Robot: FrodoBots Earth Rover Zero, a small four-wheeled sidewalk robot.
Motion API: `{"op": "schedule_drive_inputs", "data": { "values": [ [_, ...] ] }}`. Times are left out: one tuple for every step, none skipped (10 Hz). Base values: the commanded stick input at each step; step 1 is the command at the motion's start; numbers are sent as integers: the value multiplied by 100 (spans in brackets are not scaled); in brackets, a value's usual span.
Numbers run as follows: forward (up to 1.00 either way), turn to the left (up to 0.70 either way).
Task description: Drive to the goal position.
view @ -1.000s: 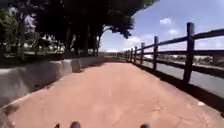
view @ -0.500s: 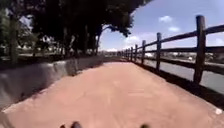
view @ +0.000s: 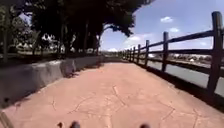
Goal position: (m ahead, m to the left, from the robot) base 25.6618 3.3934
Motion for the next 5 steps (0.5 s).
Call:
{"op": "schedule_drive_inputs", "data": {
  "values": [
    [70,0],
    [70,0],
    [70,0],
    [70,0],
    [70,0]
  ]
}}
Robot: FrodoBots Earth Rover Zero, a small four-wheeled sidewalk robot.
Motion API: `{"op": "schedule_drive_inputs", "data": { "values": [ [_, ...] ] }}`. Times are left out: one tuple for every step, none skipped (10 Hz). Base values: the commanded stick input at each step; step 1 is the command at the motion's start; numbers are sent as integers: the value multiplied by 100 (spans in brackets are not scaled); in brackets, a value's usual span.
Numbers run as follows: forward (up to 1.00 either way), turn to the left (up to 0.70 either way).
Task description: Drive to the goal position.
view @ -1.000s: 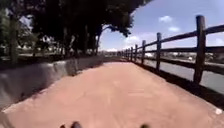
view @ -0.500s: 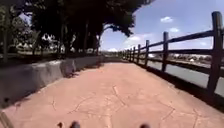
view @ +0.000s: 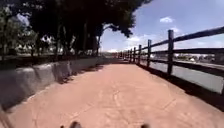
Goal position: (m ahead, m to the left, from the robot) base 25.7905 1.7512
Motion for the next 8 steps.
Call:
{"op": "schedule_drive_inputs", "data": {
  "values": [
    [70,0],
    [70,0],
    [70,0],
    [70,0],
    [70,0],
    [70,0],
    [70,0],
    [70,0]
  ]
}}
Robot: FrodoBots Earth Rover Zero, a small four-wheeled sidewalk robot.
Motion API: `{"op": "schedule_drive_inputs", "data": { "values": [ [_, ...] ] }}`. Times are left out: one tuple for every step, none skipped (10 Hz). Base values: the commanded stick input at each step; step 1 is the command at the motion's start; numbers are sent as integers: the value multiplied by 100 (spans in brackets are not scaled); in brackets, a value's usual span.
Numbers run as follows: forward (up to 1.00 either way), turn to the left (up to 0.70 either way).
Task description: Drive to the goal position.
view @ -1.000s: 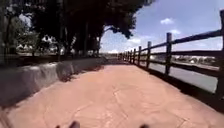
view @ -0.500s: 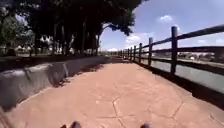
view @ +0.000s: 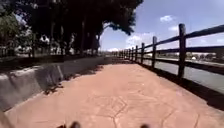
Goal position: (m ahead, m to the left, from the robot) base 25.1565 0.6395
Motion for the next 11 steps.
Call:
{"op": "schedule_drive_inputs", "data": {
  "values": [
    [70,0],
    [70,0],
    [70,0],
    [70,0],
    [70,0],
    [70,0],
    [70,0],
    [70,0],
    [70,-16],
    [70,-35],
    [70,-35]
  ]
}}
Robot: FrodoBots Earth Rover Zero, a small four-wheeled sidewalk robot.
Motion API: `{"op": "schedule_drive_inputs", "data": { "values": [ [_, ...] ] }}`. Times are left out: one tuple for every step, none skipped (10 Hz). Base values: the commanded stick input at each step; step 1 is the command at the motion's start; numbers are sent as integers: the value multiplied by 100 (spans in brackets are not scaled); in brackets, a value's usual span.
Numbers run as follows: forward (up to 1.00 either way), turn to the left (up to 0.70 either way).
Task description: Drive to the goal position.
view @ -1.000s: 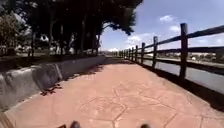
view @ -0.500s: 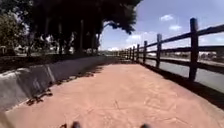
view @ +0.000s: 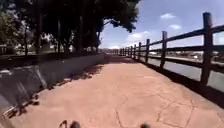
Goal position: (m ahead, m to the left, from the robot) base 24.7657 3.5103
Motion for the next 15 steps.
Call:
{"op": "schedule_drive_inputs", "data": {
  "values": [
    [70,-35],
    [70,-35],
    [70,-35],
    [70,-35],
    [70,-35],
    [70,-35],
    [70,-35],
    [70,-35],
    [70,-35],
    [70,-35],
    [70,-35],
    [70,-15],
    [70,0],
    [70,0],
    [70,0]
  ]
}}
